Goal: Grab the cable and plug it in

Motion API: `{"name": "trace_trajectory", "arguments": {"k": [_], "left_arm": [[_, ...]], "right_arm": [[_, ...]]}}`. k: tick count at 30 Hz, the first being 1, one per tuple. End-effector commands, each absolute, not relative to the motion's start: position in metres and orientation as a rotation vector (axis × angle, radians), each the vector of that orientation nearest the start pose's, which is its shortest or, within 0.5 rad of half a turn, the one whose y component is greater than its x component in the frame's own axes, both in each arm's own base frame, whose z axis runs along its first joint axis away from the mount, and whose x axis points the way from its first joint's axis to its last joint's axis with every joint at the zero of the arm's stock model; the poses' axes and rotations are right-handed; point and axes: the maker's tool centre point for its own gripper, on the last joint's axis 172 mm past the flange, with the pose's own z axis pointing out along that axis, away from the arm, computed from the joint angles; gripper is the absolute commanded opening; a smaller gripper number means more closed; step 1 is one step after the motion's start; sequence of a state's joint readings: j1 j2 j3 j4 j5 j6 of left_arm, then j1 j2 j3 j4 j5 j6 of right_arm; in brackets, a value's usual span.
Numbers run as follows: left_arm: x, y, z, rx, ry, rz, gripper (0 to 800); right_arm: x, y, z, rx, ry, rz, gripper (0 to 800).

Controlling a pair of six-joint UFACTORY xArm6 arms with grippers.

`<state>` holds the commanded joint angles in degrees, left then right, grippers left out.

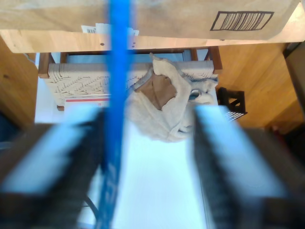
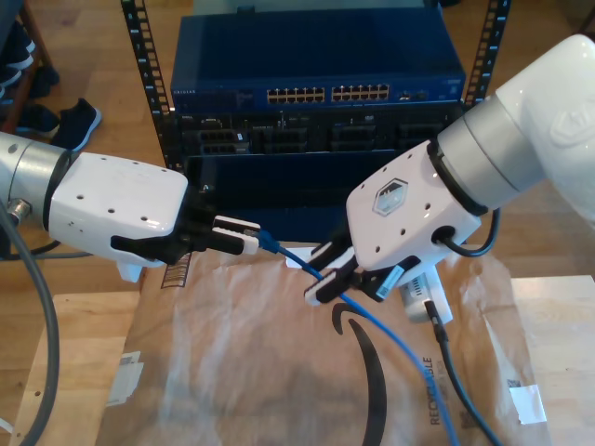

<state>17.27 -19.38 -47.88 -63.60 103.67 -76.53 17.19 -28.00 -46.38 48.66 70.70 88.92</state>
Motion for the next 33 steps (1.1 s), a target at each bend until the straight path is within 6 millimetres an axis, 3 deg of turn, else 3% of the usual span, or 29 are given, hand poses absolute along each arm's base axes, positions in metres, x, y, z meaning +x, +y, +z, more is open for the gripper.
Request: {"name": "trace_trajectory", "arguments": {"k": [2, 6, 10, 12, 16, 18, 22, 27, 33], "left_arm": [[0.327, -0.160, 0.373, 1.361, 1.627, -1.286, 3], [0.331, -0.158, 0.366, 1.310, 1.678, -1.345, 3], [0.331, -0.145, 0.365, 1.195, 1.719, -1.541, 3], [0.338, -0.132, 0.373, 1.143, 1.692, -1.618, 3], [0.338, -0.135, 0.393, 1.063, 1.569, -1.784, 3], [0.337, -0.134, 0.392, 1.041, 1.569, -1.845, 3], [0.339, -0.133, 0.388, 1.016, 1.582, -1.886, 3], [0.348, -0.128, 0.386, 1.005, 1.575, -1.936, 5], [0.364, -0.125, 0.392, 0.990, 1.578, -1.940, 5]], "right_arm": [[0.315, 0.275, 0.347, -1.796, 1.694, 0.762, 708], [0.341, 0.263, 0.374, -1.722, 1.642, 0.573, 709], [0.355, 0.245, 0.389, -1.674, 1.555, 0.387, 728], [0.358, 0.238, 0.398, -1.653, 1.513, 0.305, 729], [0.361, 0.233, 0.414, -1.638, 1.403, 0.152, 745], [0.360, 0.239, 0.417, -1.649, 1.367, 0.128, 791], [0.359, 0.248, 0.418, -1.643, 1.332, 0.096, 793], [0.359, 0.267, 0.441, -1.621, 1.224, 0.008, 791], [0.346, 0.291, 0.435, -1.625, 1.160, -0.022, 792]]}}
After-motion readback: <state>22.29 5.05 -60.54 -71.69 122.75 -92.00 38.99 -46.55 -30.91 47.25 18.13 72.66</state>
